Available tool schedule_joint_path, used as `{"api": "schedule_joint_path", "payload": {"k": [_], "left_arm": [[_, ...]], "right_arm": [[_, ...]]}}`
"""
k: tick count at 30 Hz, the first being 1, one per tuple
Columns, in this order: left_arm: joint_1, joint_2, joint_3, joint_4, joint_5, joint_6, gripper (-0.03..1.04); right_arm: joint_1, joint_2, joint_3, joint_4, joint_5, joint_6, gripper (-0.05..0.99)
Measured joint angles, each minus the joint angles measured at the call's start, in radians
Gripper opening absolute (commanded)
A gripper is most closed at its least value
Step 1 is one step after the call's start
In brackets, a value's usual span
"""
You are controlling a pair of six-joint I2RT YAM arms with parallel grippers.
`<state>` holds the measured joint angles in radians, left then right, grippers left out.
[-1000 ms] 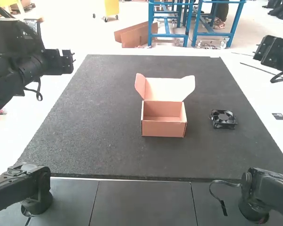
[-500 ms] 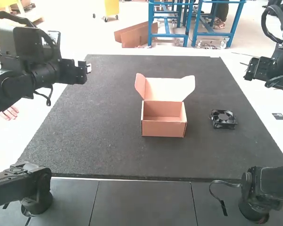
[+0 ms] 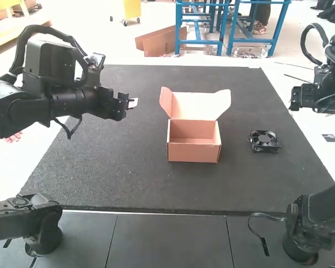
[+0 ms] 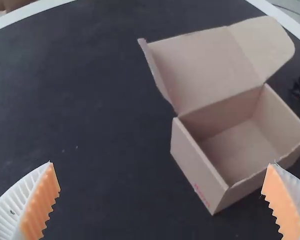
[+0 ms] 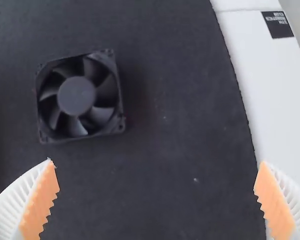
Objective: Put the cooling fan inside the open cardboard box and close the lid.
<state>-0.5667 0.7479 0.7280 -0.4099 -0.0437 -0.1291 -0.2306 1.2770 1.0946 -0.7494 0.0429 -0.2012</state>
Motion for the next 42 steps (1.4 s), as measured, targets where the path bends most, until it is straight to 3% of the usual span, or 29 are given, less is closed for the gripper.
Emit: {"api": "schedule_joint_path", "payload": {"k": [9, 23, 42], "left_arm": [[-0.049, 0.0, 0.0, -0.015, 0.02, 0.0, 0.96], [-0.051, 0.0, 0.0, -0.014, 0.022, 0.0, 0.96], [-0.051, 0.0, 0.0, -0.024, 0.022, 0.0, 0.96]], "right_arm": [[0.0, 0.157, -0.008, 0.044, -0.001, -0.055, 0.9], [0.005, 0.341, -0.008, 0.166, -0.001, -0.034, 0.9], [0.007, 0.547, 0.11, 0.202, -0.001, -0.006, 0.9]]}}
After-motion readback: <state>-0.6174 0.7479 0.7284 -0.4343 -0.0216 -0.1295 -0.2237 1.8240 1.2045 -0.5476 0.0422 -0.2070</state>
